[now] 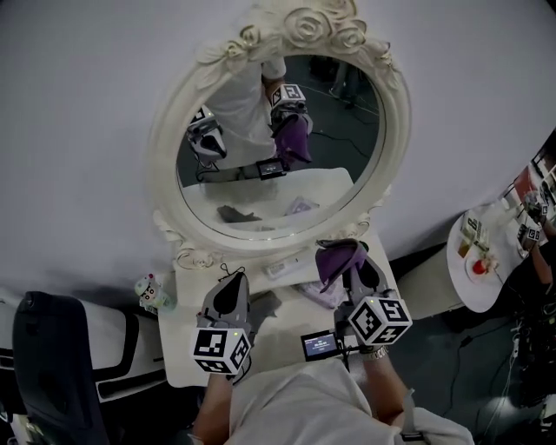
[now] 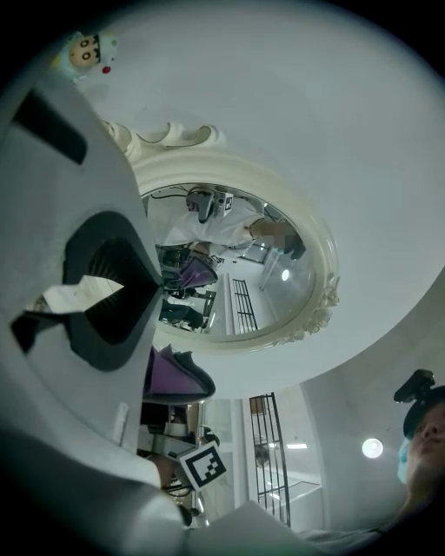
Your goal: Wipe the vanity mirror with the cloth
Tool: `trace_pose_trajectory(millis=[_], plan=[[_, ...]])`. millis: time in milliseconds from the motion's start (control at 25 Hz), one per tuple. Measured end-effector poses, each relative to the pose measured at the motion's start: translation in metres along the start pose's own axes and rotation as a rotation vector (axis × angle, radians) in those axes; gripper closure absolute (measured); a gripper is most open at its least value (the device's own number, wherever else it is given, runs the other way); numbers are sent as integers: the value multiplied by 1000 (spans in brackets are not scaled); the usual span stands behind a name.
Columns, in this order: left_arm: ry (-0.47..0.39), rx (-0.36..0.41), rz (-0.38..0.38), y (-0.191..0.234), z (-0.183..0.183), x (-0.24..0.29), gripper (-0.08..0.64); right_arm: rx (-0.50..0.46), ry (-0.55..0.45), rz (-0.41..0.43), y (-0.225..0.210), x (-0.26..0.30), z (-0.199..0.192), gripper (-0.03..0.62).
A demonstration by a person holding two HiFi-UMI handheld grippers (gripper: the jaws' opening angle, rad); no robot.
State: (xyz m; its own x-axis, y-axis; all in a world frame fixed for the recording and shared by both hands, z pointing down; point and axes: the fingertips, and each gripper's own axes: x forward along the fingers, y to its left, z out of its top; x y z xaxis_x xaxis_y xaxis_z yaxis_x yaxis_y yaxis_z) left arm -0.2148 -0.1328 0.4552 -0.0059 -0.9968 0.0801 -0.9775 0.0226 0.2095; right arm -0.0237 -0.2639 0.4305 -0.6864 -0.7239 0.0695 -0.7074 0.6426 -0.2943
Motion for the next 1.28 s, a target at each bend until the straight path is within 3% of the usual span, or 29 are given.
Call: trace_pose_trajectory(millis=[360, 560, 800, 1080, 1280], plan=[[-65, 48, 53, -30, 83, 43, 558, -43, -118, 118, -17, 79, 156, 528], [-96, 58, 87, -40, 118, 52, 558, -82, -201, 101, -14, 99, 219, 528], [-132, 71, 119, -49, 143, 49, 558, -96, -221, 86, 0, 122, 248, 528], [-155, 41, 168, -33, 136, 27, 558, -103, -279, 55, 18, 128, 262, 528], [-143, 15, 192, -18, 127, 16, 558, -111, -316, 82, 45, 129, 271, 528]])
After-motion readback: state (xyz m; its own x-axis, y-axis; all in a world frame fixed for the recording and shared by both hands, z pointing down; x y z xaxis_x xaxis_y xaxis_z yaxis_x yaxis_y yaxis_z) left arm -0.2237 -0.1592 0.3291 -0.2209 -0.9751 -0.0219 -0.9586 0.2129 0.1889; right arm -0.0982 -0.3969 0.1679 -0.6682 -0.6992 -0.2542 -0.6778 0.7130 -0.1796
